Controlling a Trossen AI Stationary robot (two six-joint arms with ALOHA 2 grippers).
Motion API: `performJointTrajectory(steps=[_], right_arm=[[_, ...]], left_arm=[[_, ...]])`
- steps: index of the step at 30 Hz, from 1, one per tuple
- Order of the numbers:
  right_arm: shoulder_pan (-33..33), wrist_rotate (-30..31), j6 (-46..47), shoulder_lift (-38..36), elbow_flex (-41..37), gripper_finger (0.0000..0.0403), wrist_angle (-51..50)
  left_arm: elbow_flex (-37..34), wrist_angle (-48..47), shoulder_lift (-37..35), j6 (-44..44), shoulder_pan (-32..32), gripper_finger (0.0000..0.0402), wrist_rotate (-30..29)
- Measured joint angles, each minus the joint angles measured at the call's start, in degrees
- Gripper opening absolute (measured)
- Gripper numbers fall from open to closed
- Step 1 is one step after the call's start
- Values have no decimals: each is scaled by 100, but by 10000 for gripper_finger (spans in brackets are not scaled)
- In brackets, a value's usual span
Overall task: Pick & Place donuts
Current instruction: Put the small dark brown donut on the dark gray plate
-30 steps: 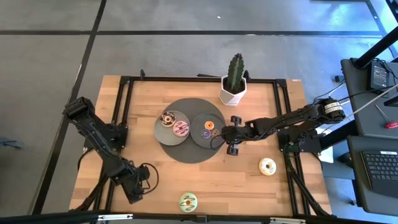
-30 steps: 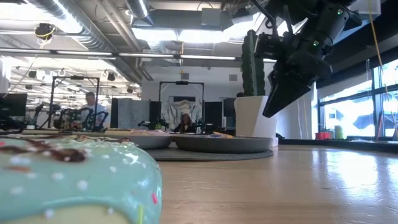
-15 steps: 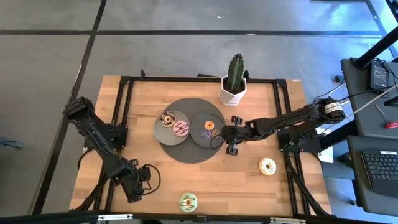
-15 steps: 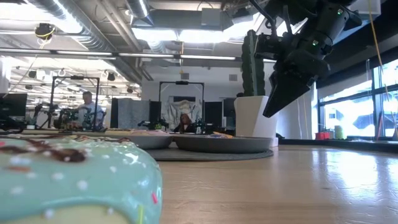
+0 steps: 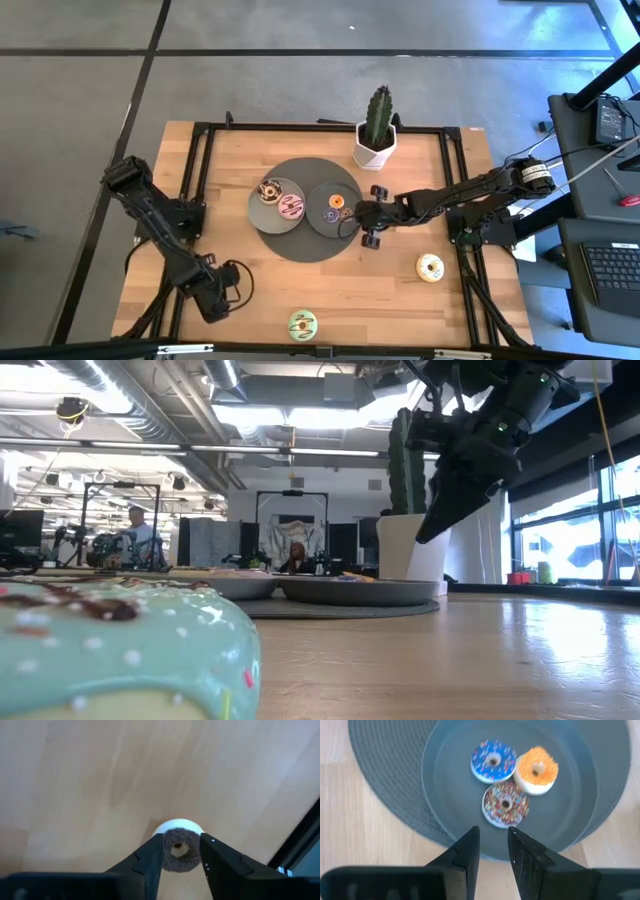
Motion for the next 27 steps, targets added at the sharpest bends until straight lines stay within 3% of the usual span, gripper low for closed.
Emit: performJointTrajectory(steps=[7,17,27], right_arm=[[-2,41,15,0,0,104,141],[-2,43,175,0,0,104,335],[-2,43,138,0,0,104,580]], left_arm=[[0,282,0,-384,-65,154,-45],[2,199,114,47,-246,152,88],[4,-215,688,240,-275,132,287]])
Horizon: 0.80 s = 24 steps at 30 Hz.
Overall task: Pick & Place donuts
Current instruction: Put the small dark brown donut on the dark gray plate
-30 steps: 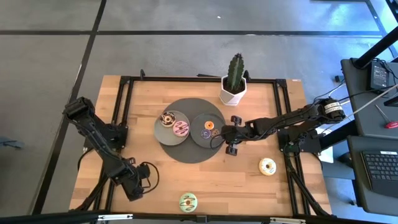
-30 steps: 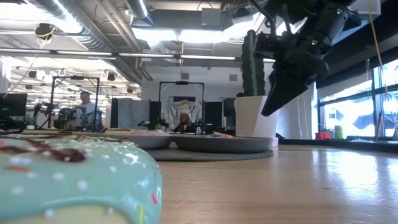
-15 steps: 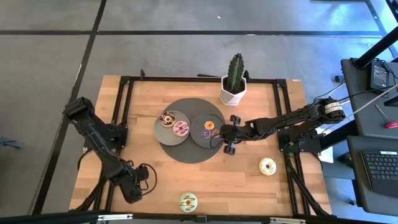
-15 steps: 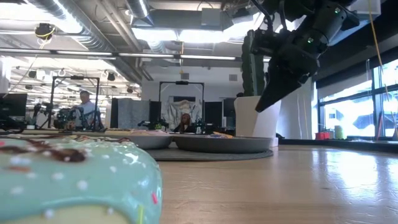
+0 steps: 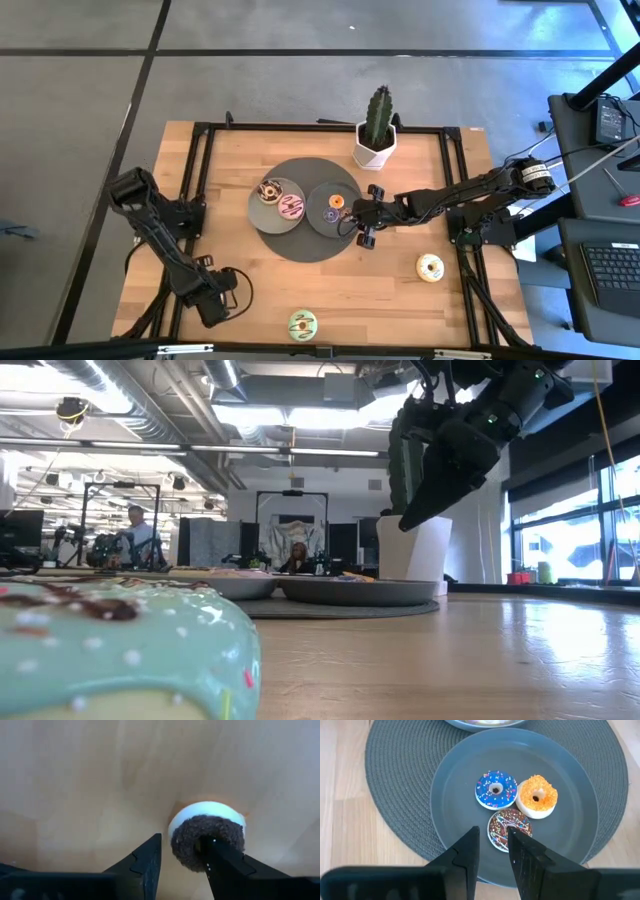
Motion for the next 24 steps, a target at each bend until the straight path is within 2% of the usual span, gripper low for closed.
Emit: performJointTrajectory(steps=[7,14,18,24], right_arm=[[0,0,-129,0,0,104,0],[2,2,-151,0,0,104,-2],[2,1,-305,0,0,104,46],[0,0,-875,0,0,104,647]], left_arm=[[2,18,155,331,7,79,337],[2,15,-183,301,299,17,310],[2,29,-529,643,767,9,-553],[4,358,-950,2158,2066,25,-1935]])
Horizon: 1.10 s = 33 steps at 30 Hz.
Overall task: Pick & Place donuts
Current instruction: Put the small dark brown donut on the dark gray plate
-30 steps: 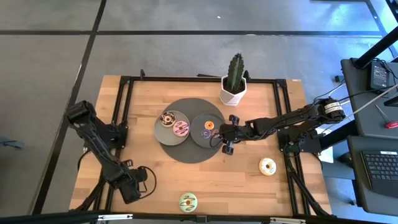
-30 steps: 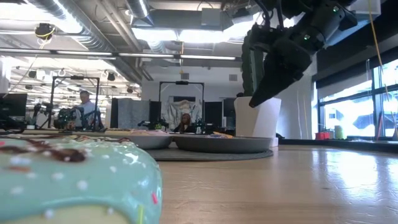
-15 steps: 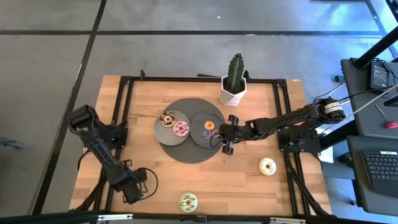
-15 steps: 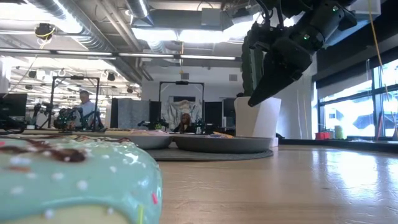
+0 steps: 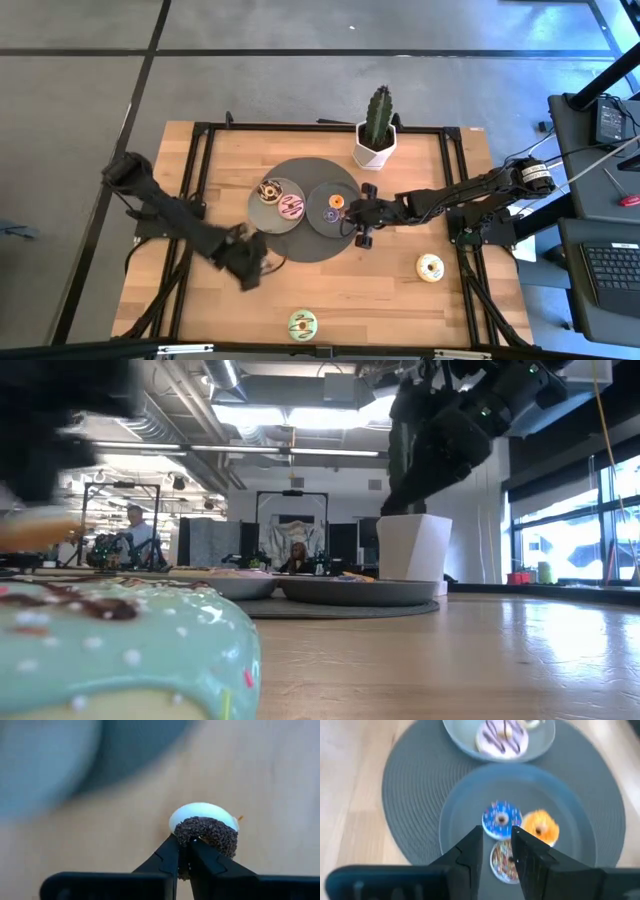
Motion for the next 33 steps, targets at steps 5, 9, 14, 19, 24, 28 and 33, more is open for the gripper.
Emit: performJointTrajectory(steps=[5,9,14,19,24,28,33], right_arm=[[1,0,-350,0,0,104,286],[2,-2,-630,0,0,104,361],[2,-2,-760,0,0,104,536],[0,2,-711,0,95,104,516],[2,41,-824,-4,400,104,260],[0,46,-769,-7,508,104,75],[-4,145,-478,-7,437,104,-112]], left_arm=[[1,1137,-52,1801,1364,22,-573],[5,2607,21,3172,2311,15,-569],[9,4179,281,4335,3113,14,110],[104,4974,858,4624,3653,14,670],[607,4890,1571,4721,3932,13,1037],[1120,4377,2058,4726,3965,13,1169],[1925,3376,2513,4635,3946,13,1191]])
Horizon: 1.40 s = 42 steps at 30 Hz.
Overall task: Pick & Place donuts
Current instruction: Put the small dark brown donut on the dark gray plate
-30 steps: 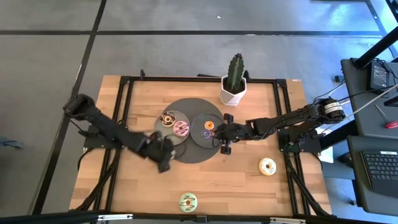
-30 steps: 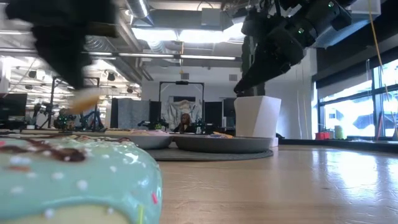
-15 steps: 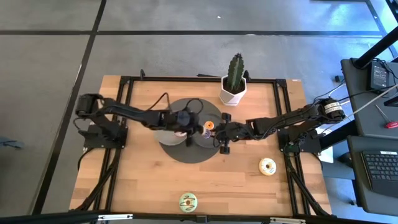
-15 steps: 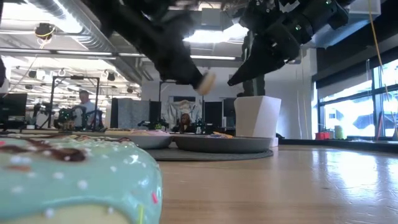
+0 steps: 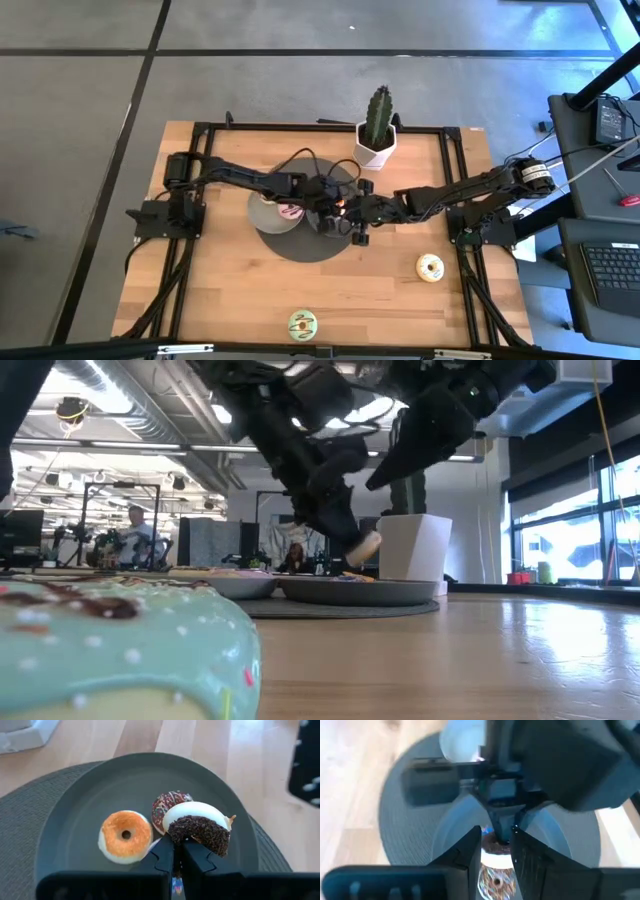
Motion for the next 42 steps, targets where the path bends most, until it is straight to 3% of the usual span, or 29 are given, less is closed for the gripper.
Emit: performJointTrajectory(steps=[5,10,15,32,42], right_arm=[[-2,200,388,77,-3,104,-284],[-46,230,302,445,-7,103,-230],[-153,723,148,714,-9,103,4],[-258,606,45,944,-9,103,191],[-258,597,195,944,-9,103,25]], left_arm=[[516,-552,221,34,-25,13,-323],[530,-615,211,41,-23,13,-468],[530,-686,188,39,-37,13,-463],[523,-677,190,30,-49,18,-487],[523,-536,192,46,-47,41,-500]])
